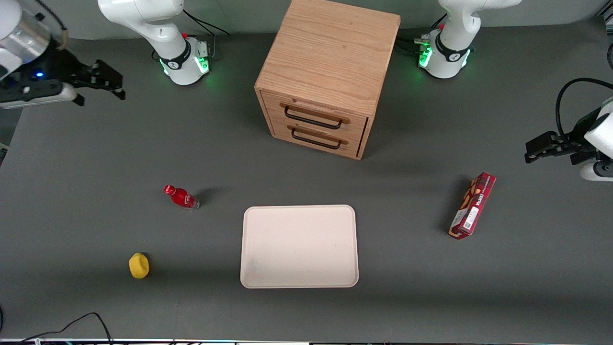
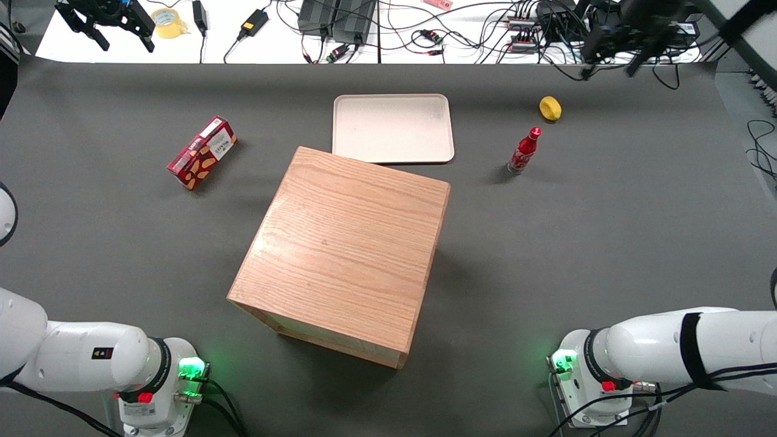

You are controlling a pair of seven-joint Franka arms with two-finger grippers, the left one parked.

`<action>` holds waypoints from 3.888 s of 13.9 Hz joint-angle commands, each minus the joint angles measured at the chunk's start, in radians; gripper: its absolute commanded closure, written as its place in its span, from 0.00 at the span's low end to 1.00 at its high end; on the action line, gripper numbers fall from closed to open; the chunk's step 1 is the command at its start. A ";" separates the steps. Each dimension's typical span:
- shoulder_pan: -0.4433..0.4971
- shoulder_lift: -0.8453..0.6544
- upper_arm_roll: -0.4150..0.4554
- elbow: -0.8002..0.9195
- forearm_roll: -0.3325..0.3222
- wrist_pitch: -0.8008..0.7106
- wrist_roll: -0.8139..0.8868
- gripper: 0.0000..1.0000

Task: Open upper drawer
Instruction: 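Move the right gripper toward the upper drawer's black handle, then hook the right gripper fingers behind the upper drawer handle, then pull the upper drawer outward from the cabinet with the right gripper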

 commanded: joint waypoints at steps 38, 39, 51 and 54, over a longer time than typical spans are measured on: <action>0.046 0.921 0.543 0.333 0.041 0.402 -0.291 0.00; 0.046 0.923 0.536 0.347 0.041 0.401 -0.291 0.00; 0.041 1.012 0.471 0.557 0.044 0.318 -0.294 0.00; 0.041 1.010 0.476 0.606 0.050 0.244 -0.294 0.00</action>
